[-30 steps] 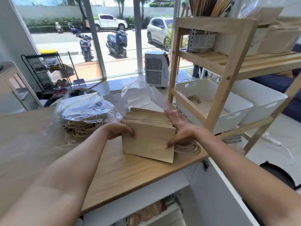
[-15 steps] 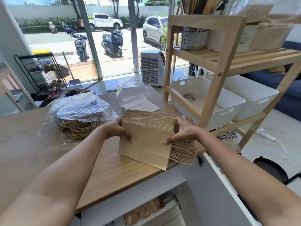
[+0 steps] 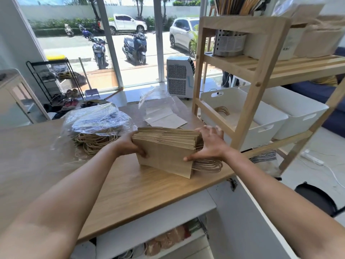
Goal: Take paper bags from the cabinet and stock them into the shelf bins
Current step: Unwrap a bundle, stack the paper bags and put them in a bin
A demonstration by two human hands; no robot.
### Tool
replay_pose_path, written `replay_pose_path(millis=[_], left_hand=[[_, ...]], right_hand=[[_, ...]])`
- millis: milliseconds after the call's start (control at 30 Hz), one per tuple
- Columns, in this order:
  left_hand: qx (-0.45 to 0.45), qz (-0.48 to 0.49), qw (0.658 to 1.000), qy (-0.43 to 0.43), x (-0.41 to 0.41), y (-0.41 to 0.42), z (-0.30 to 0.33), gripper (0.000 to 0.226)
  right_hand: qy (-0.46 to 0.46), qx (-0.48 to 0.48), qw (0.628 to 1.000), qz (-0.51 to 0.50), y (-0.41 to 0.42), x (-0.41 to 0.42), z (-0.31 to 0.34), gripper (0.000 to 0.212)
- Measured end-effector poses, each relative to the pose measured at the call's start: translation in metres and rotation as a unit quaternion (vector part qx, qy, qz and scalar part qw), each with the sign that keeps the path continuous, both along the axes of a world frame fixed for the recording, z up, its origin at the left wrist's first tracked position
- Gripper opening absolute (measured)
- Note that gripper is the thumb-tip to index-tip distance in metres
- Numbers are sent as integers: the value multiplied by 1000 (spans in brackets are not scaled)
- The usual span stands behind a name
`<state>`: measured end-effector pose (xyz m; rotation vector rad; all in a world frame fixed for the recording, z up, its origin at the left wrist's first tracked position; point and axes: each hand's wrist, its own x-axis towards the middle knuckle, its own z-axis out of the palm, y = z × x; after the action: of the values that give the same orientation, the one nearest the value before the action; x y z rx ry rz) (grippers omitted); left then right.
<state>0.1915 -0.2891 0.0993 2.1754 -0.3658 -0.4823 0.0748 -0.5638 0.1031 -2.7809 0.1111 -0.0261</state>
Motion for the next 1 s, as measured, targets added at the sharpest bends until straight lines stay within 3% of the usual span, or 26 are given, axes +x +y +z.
replay_pose_path(millis=[133, 267, 367, 500, 600, 700, 833, 933, 1000], left_hand=[[12, -2, 1000, 24, -3, 0, -13, 63], [-72, -9, 991, 109, -8, -9, -14, 51], [-82, -13, 987, 140, -9, -10, -9, 51], [-41, -22, 996, 83, 5, 0, 11, 77], [81, -64, 994, -23, 16, -1, 41, 71], [222, -132, 959, -115, 14, -19, 60, 74], [287, -202, 924, -149, 1, -45, 55, 81], [312, -225, 904, -188, 0, -50, 46, 76], [325, -230, 897, -193, 1, -50, 44, 79]], right_hand=[[54, 12, 997, 44, 8, -1, 5, 124], [75, 10, 996, 49, 14, 3, 3, 131], [91, 14, 995, 31, 11, 11, -4, 122], [96, 6, 995, 21, 5, 16, -11, 117], [88, 6, 996, 22, 3, 18, -13, 119], [74, -6, 997, 31, 2, 18, -15, 116], [77, -1, 996, 41, 4, 15, -12, 119], [157, 106, 978, 83, -3, 8, 10, 112], [160, 194, 963, 100, -8, 10, 30, 101]])
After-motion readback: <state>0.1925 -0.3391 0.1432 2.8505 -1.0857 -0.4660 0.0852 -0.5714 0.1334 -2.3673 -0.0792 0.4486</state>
